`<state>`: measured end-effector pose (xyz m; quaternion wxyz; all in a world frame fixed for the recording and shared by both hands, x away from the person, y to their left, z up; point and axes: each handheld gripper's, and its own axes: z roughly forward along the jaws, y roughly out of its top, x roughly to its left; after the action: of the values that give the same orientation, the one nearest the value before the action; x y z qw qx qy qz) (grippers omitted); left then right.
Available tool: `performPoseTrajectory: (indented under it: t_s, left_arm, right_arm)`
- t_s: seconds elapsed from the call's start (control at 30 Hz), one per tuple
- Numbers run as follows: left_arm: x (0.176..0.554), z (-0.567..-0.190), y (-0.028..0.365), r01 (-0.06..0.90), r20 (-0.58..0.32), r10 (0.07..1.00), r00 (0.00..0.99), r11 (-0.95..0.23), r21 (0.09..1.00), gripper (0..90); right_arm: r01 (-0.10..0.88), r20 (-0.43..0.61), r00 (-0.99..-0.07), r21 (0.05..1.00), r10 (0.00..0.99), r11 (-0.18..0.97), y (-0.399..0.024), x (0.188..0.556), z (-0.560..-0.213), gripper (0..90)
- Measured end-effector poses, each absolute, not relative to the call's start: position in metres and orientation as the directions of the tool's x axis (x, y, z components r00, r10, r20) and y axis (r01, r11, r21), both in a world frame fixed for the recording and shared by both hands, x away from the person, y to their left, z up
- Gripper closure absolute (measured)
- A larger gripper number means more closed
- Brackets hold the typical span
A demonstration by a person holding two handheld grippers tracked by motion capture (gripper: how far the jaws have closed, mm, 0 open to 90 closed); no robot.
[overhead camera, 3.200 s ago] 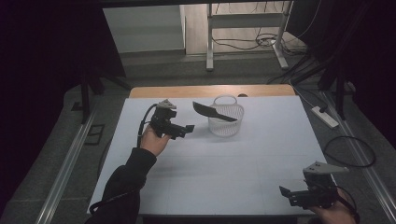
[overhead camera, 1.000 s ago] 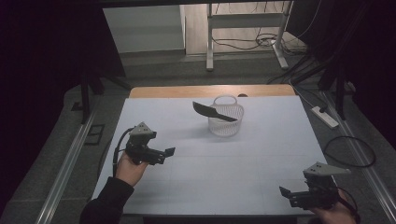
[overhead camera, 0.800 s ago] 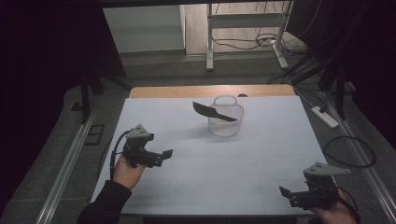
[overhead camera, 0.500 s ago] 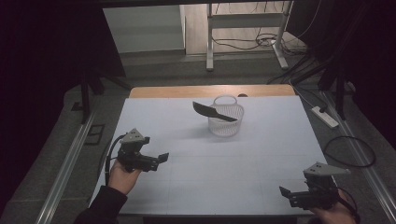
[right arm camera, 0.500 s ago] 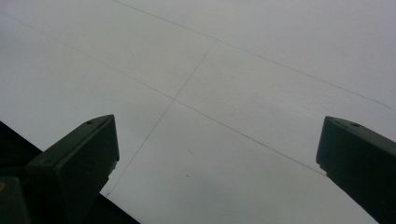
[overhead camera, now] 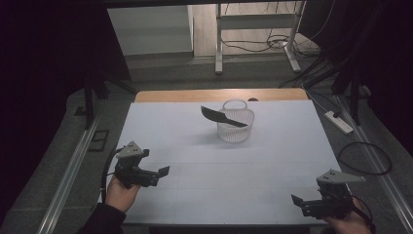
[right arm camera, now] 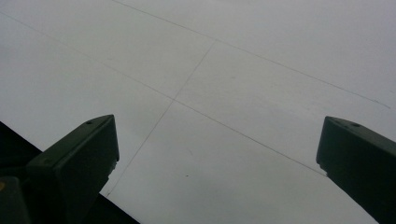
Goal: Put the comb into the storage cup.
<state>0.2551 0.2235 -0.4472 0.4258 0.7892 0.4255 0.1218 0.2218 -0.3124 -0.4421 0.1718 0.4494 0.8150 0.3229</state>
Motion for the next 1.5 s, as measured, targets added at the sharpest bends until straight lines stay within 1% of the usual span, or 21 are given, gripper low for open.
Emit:
performPoseTrajectory:
  t_s: [0.27,0.93,1.5]
  left_arm:
    - [0.244,-0.449,0.231,0.577,-0.164,0.791,0.589,-0.27,0.771,0.0]
    - [0.218,-0.454,0.251,0.604,-0.189,0.814,0.549,-0.231,0.763,0.0]
    - [0.202,-0.456,0.26,0.617,-0.164,0.837,0.521,-0.237,0.75,0.0]
  right_arm:
    - [0.622,0.01,-0.537,0.68,0.843,0.388,-0.312,0.222,-0.442,0.0]
    - [0.622,0.01,-0.537,0.681,0.844,0.387,-0.312,0.222,-0.442,0.0]
    - [0.624,0.01,-0.533,0.68,0.846,0.385,-0.313,0.222,-0.442,0.0]
